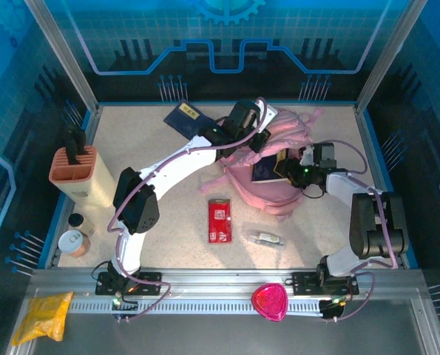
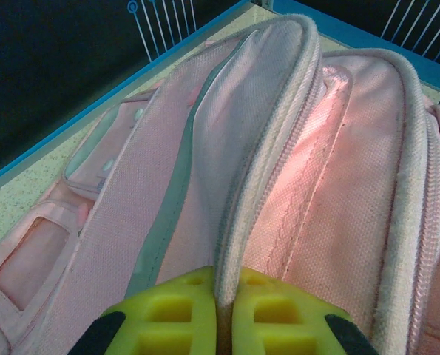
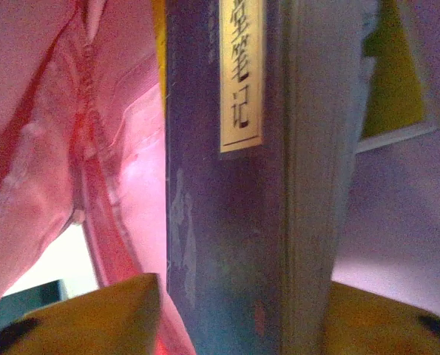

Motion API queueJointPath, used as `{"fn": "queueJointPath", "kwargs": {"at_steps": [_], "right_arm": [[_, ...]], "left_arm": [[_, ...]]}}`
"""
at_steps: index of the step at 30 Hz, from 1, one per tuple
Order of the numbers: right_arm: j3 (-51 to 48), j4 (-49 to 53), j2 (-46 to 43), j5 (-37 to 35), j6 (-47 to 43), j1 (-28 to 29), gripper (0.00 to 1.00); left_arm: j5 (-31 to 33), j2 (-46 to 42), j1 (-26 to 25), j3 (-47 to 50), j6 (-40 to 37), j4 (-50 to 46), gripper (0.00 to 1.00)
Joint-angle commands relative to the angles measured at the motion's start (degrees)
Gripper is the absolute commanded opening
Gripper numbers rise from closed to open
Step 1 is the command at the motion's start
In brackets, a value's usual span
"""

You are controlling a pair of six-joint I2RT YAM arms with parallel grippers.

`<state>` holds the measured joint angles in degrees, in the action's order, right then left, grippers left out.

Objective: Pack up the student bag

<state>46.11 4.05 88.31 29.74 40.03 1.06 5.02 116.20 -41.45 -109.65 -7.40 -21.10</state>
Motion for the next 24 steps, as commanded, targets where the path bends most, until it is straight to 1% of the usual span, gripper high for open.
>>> {"fn": "queueJointPath", "kwargs": {"at_steps": [1,4,7,8,9,11,13,16,18,20,24], "right_arm": [[0.9,7.1,-4.6,-5.7,-2.9,0.3,0.59],[-0.2,14.8,-9.3,-10.2,-5.0,0.7,0.65],[-2.8,19.1,-14.6,-15.2,-6.9,2.3,0.7],[-3.8,19.9,-16.2,-16.1,-7.0,3.1,0.71],[-4.6,20.2,-17.2,-16.2,-7.2,3.6,0.7],[-5.8,20.5,-17.9,-16.6,-7.0,5.0,0.64],[-6.9,18.9,-17.4,-15.9,-6.2,6.3,0.54],[-8.0,13.3,-15.1,-14.7,-4.0,8.1,0.37],[-8.1,7.8,-12.5,-13.6,-2.7,9.2,0.28],[-6.9,6.0,-9.8,-15.2,-2.1,10.1,0.2],[-6.6,-0.9,-6.0,-17.6,-0.9,10.5,0.12]], "left_arm": [[-1.8,-4.5,0.3,-0.3,1.4,7.0,0.0],[-1.8,-4.6,0.4,-0.2,1.6,6.9,0.0],[-2.0,-4.6,0.6,-0.1,1.9,6.8,0.0],[-2.2,-4.6,0.6,-0.1,1.9,6.8,0.0],[-2.4,-4.6,0.6,-0.1,2.1,6.8,0.0],[-2.5,-4.7,0.6,-0.1,2.3,6.8,0.0],[-2.9,-4.8,0.5,-0.2,2.4,6.8,0.0],[-2.6,-4.9,0.6,-0.3,2.3,6.9,0.0],[-3.3,-4.9,0.6,-0.5,2.2,6.9,0.0],[-4.3,-4.6,0.6,-1.0,2.3,6.6,0.0],[-4.6,-4.6,0.6,-1.4,2.4,5.8,0.0]]}}
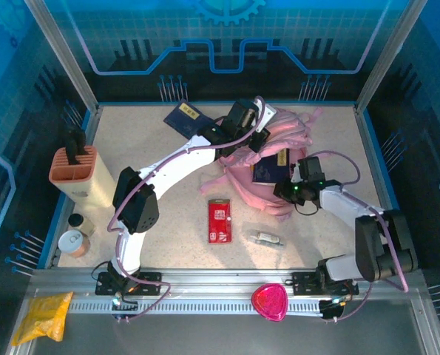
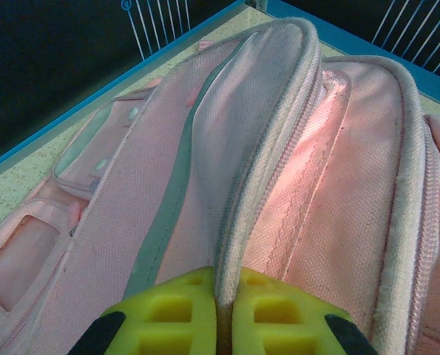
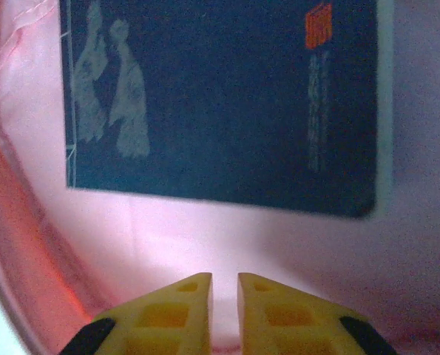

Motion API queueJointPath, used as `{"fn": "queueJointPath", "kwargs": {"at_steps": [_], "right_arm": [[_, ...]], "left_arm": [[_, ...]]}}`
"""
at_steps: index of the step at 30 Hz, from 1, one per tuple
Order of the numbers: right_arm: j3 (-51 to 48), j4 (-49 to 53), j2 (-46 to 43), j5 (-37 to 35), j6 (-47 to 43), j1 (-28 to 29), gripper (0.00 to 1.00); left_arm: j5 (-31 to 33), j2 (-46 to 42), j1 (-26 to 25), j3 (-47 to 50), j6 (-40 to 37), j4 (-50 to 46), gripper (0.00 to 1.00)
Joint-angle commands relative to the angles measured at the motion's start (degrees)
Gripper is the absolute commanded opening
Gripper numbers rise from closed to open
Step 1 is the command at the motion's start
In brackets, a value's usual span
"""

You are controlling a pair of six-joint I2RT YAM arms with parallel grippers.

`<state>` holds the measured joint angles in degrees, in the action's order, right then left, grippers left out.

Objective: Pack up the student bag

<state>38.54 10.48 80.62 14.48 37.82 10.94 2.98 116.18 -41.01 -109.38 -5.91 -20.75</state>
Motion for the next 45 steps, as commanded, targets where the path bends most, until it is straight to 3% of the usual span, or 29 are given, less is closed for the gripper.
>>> {"fn": "queueJointPath", "kwargs": {"at_steps": [1,5,8,11,18,24,32,37,40,43,45], "right_arm": [[1.4,-8.6,2.6,-3.6,1.1,0.6,0.11],[4.7,-13.0,6.4,-6.4,1.4,-1.0,0.08],[6.1,-15.6,8.4,-7.8,0.8,-1.7,0.16],[6.6,-16.3,9.9,-6.6,0.6,-2.3,0.17],[4.3,-12.7,6.0,-8.5,-0.8,-3.1,0.23],[1.1,-2.1,-5.2,-5.8,-1.2,-1.2,0.33],[-0.5,18.3,-29.6,-10.2,-2.1,-0.4,0.48],[2.8,24.8,-38.0,-9.7,-3.6,0.1,0.55],[6.3,25.9,-36.3,-6.8,-5.8,0.1,0.6],[8.5,25.2,-32.5,-2.5,-7.3,0.1,0.68],[8.3,23.1,-30.5,-0.8,-7.7,0.3,0.72]], "left_arm": [[-2.8,-4.6,0.1,-1.6,0.9,5.4,0.0],[-2.8,-4.8,0.1,-1.0,0.6,5.2,0.0],[-3.0,-4.9,0.1,-0.9,0.7,4.9,0.0],[-2.6,-4.9,0.1,-0.8,0.6,5.0,0.0],[-2.3,-4.8,0.2,-0.4,0.9,5.4,0.0],[-0.8,-3.7,0.4,-0.4,1.5,4.6,0.0],[-1.9,-2.8,0.3,2.4,6.0,3.7,0.01],[-4.2,-2.8,0.3,5.0,8.6,3.6,0.12],[-6.8,-3.4,0.4,7.1,11.3,3.9,0.21],[-15.3,-5.6,1.3,12.3,15.6,9.1,0.37],[-17.1,-7.4,1.9,16.3,18.6,12.6,0.41]]}}
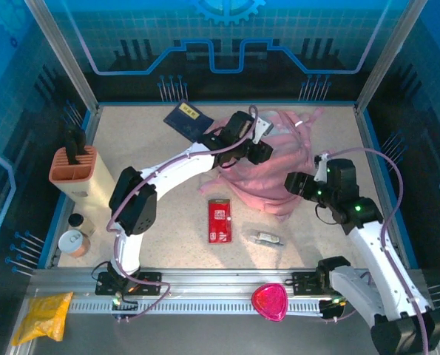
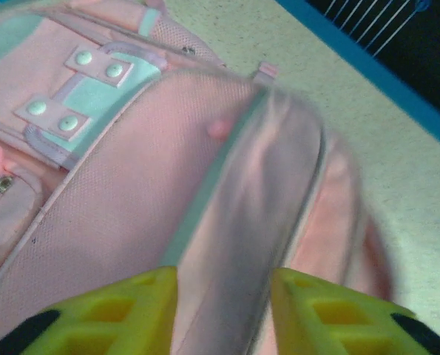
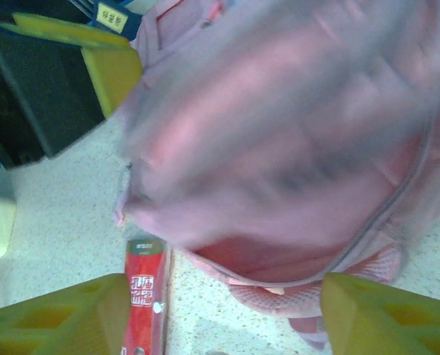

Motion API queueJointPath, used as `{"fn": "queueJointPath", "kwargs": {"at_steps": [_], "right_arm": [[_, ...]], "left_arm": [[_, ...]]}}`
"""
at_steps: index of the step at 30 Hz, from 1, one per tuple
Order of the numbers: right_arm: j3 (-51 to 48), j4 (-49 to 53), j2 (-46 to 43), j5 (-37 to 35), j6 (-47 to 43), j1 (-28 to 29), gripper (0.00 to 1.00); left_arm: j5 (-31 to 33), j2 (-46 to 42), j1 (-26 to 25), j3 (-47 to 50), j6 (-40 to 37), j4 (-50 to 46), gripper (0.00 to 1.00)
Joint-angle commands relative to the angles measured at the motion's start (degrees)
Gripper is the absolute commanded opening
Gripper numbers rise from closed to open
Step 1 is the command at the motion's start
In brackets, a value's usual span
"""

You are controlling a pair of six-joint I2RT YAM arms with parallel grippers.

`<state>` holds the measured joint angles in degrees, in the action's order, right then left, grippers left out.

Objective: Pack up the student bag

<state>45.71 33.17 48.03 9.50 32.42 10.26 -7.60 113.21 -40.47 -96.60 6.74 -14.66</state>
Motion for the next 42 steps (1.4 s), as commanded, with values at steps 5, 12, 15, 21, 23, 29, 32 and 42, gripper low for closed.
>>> {"fn": "queueJointPath", "kwargs": {"at_steps": [5,12,15,21,23,29,32,42], "right_arm": [[1.7,-3.5,8.5,5.9,-3.3,3.5,0.82],[1.6,-9.2,15.3,1.2,-4.0,12.8,0.94],[2.3,-9.8,18.3,-0.7,-5.2,15.7,0.99],[3.6,-8.4,21.0,-6.0,-6.9,19.9,1.0],[3.0,-8.9,21.0,-6.5,-6.7,20.6,1.0],[3.1,-8.6,21.7,-6.0,-7.0,20.9,1.0],[3.5,-8.7,22.8,-5.7,-7.0,20.9,1.0],[7.6,-6.8,27.2,-4.4,-7.3,21.0,0.99]], "left_arm": [[-3.7,-8.2,3.9,11.1,11.1,8.5,0.52],[2.5,-5.6,10.9,13.3,19.5,4.5,0.57],[6.9,-2.6,13.3,11.4,21.7,0.4,0.58],[11.9,3.2,17.9,7.1,23.4,-3.9,0.57],[12.6,5.3,19.3,5.4,23.4,-4.8,0.54],[11.6,8.5,23.4,3.1,25.9,-1.3,0.5],[11.9,11.1,24.8,-0.1,26.7,-1.4,0.49],[8.4,20.2,27.9,-7.8,33.8,1.6,0.46]]}}
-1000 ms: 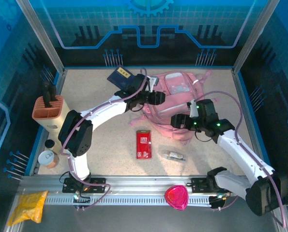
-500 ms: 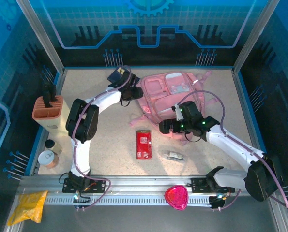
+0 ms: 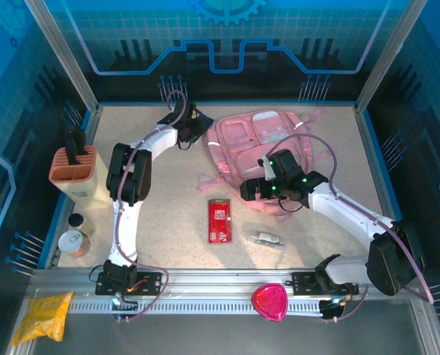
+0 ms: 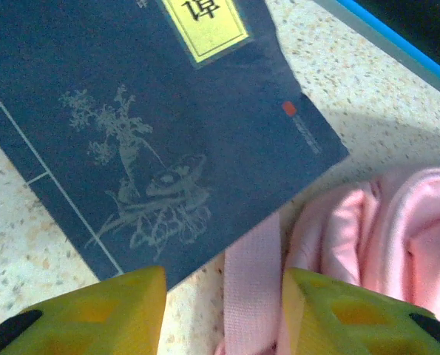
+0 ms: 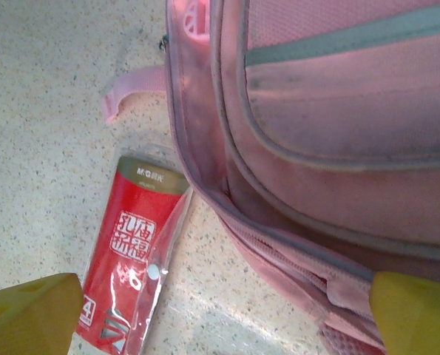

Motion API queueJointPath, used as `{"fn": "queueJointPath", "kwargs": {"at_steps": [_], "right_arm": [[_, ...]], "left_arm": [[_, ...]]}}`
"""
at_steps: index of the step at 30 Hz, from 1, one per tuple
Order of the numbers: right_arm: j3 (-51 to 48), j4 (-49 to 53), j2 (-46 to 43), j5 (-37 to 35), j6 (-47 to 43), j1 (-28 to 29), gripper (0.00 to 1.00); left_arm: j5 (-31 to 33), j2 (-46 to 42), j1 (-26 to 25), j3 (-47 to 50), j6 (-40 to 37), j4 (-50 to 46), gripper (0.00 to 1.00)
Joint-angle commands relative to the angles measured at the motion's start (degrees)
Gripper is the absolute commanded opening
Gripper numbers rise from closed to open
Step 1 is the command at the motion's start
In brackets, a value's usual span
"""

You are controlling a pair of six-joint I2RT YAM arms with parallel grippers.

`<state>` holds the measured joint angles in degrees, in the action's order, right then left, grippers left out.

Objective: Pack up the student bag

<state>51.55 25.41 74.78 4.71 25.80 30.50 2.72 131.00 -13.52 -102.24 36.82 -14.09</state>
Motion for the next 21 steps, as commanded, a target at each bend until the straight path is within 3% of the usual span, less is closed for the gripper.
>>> {"fn": "queueJointPath", "kwargs": {"at_steps": [1,5,9,21], "right_arm": [[1.9,1.0,0.5,0.5,-0.6,0.7,1.0],[2.7,1.5,0.7,0.3,-0.9,0.8,1.0],[2.8,1.6,0.9,0.1,-1.3,0.8,1.0],[0.7,1.0,-2.4,0.8,-0.6,0.7,1.0]], "left_arm": [[-2.2,3.0,1.2,-2.3,4.7,1.6,0.45],[-3.7,4.8,1.9,-2.6,7.4,2.9,0.44],[-1.1,5.1,1.8,-3.8,8.8,-4.5,0.41],[5.7,-2.8,1.0,8.7,9.2,-13.0,0.42]]}}
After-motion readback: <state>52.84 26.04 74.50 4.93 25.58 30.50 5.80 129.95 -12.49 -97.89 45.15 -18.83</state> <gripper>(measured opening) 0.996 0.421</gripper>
